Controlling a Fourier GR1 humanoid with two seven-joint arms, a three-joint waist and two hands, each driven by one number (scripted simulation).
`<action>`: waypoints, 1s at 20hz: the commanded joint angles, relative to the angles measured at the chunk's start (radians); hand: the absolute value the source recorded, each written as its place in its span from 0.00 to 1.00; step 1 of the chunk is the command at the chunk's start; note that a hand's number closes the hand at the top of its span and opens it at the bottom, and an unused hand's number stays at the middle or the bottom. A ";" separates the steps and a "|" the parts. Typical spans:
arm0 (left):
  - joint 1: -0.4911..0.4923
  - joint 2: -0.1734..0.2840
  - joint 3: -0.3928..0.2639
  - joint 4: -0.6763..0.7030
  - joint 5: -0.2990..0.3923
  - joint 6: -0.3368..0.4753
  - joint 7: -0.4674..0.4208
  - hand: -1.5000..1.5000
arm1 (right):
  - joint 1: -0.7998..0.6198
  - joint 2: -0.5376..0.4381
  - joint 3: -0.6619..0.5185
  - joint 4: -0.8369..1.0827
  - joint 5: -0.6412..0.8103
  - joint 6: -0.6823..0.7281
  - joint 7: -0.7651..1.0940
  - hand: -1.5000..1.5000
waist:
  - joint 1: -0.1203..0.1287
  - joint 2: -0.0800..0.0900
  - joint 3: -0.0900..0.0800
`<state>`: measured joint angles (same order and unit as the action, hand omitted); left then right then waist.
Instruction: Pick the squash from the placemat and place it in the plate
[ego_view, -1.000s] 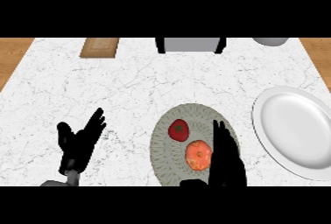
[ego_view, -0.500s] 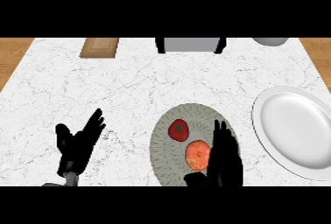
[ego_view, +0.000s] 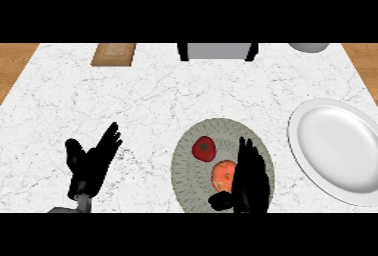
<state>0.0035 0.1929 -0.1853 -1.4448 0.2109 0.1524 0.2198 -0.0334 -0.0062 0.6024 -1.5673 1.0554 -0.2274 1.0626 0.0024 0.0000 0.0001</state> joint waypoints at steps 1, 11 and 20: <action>-0.014 0.001 0.038 0.086 0.002 -0.041 -0.053 0.50 | 0.000 -0.017 -0.046 0.019 -0.067 0.093 -0.014 1.00 | -0.003 0.001 0.000; 0.025 -0.020 0.061 0.030 -0.024 -0.070 -0.035 0.50 | -0.098 0.006 -0.018 0.153 0.043 0.023 -0.006 1.00 | 0.000 0.000 0.000; -0.017 -0.033 0.055 0.036 -0.040 -0.050 0.004 0.50 | -0.284 0.006 0.109 0.075 0.241 -0.111 0.199 1.00 | 0.012 0.001 0.000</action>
<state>0.0232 0.1615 -0.1420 -1.4285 0.1706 0.1005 0.2065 -0.1571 -0.0097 0.6501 -1.4923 1.2580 -0.3107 1.0414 0.0042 -0.0028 -0.0007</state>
